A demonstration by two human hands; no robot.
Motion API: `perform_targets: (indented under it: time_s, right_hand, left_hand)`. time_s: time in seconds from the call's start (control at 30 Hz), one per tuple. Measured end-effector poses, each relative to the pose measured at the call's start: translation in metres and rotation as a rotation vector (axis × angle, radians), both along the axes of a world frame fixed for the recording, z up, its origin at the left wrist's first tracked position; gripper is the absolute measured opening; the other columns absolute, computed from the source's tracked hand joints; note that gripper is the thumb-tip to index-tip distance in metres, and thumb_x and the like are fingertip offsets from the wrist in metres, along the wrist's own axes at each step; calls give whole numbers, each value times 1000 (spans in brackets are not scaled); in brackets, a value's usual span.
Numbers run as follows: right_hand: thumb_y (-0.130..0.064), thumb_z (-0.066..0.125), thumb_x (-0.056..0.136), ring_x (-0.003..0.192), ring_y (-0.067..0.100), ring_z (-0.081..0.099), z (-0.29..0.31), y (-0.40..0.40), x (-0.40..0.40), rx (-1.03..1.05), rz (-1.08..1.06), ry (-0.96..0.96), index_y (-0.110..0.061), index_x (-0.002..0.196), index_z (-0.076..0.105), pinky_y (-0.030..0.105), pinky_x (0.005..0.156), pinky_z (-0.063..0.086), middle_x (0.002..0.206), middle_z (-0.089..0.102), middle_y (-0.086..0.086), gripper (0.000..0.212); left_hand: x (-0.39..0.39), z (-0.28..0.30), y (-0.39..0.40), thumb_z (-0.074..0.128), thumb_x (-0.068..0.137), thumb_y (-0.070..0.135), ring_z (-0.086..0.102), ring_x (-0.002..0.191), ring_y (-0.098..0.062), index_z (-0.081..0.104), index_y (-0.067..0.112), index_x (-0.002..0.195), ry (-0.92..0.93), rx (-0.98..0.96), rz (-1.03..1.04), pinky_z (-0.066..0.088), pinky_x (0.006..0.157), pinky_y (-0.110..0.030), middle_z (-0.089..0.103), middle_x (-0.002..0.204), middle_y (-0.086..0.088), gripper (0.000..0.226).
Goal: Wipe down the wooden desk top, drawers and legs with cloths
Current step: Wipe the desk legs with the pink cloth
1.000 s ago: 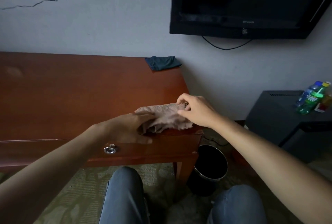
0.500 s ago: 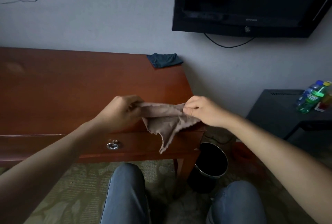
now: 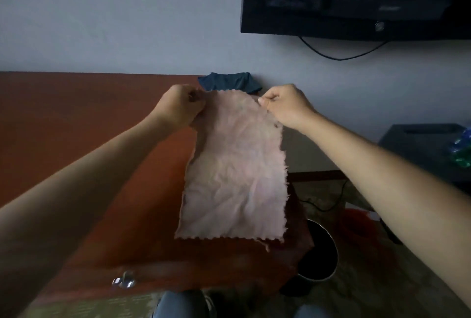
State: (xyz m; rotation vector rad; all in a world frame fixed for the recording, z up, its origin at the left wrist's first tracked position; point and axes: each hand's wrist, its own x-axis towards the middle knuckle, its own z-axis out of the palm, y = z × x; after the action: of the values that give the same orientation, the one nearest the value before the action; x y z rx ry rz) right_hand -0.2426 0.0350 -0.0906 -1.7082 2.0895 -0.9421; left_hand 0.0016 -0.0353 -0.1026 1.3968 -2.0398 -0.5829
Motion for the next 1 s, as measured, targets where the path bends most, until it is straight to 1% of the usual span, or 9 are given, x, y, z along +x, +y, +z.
perform_targets:
  time_s: [0.1, 0.17, 0.27, 0.33, 0.47, 0.57, 0.73, 0.9, 1.0]
  right_hand:
    - [-34, 62, 98, 117, 32, 55, -39, -49, -11, -30, -153, 425, -16, 123, 64, 44, 97, 48, 125, 61, 9, 31]
    - [-22, 58, 95, 109, 32, 57, -64, -51, -3, -192, -113, 448, -15, 118, 67, 46, 91, 50, 120, 60, 9, 25]
    - [-36, 52, 97, 122, 29, 55, -92, -40, 16, -52, 86, 485, -17, 129, 64, 45, 101, 48, 134, 58, 9, 39]
    - [-49, 45, 98, 135, 29, 45, -91, -36, 22, 64, 133, 538, -19, 138, 57, 47, 111, 38, 144, 52, 10, 51]
    - [-54, 44, 98, 126, 25, 52, -61, -52, 21, 123, 146, 481, -23, 136, 59, 45, 102, 44, 141, 55, 5, 52]
    - [-29, 54, 102, 131, 31, 53, -42, -113, -6, 85, 1, 297, -18, 144, 56, 45, 106, 46, 153, 47, 12, 44]
    - [-29, 45, 108, 156, 29, 8, -42, -210, -39, 338, 241, 464, -27, 161, 25, 46, 122, 21, 171, 9, 5, 57]
    - [-42, 42, 107, 136, 32, 39, -56, -191, -22, 382, 117, 606, -19, 157, 37, 44, 106, 42, 155, 39, 12, 54]
    - [-43, 46, 105, 122, 32, 47, -58, -178, -19, 336, 134, 642, -18, 154, 42, 42, 100, 44, 142, 48, 13, 55]
  left_hand:
    - [-20, -32, -36, 60, 97, 17, 55, 121, -33, 51, 11, 141, -389, -173, 9, 51, 101, -45, 54, 137, -15, 45]
    - [-25, -58, -33, 54, 98, 25, 54, 127, -36, 54, 13, 142, -442, -347, -175, 47, 104, -50, 52, 144, -13, 45]
    - [-23, -81, -19, 27, 107, 45, 28, 154, -26, 37, 20, 159, -640, -182, -344, 23, 126, -51, 29, 168, -2, 59]
    - [-18, -77, -20, 21, 107, 51, 20, 157, -23, 30, 22, 162, -715, -126, -361, 14, 127, -56, 24, 170, -1, 63]
    - [-24, -42, -43, 37, 97, 53, 45, 142, -30, 53, 17, 146, -634, -72, -352, 33, 119, -55, 49, 155, -9, 63]
    - [-48, -27, -90, 34, 101, 44, 25, 154, -31, 33, 23, 158, -592, -20, -293, 26, 124, -51, 24, 169, -9, 61]
    - [-89, -32, -181, 19, 109, 46, -2, 159, -32, 0, 30, 164, -716, 109, -257, 9, 126, -57, -4, 173, -9, 61]
    - [-80, -51, -202, 16, 108, 47, -7, 159, -29, -10, 32, 163, -817, 123, -349, 4, 125, -60, -12, 173, -6, 63]
    - [-74, -51, -209, 17, 107, 47, -12, 159, -28, -13, 32, 163, -813, 98, -406, 0, 126, -60, -15, 172, -6, 65]
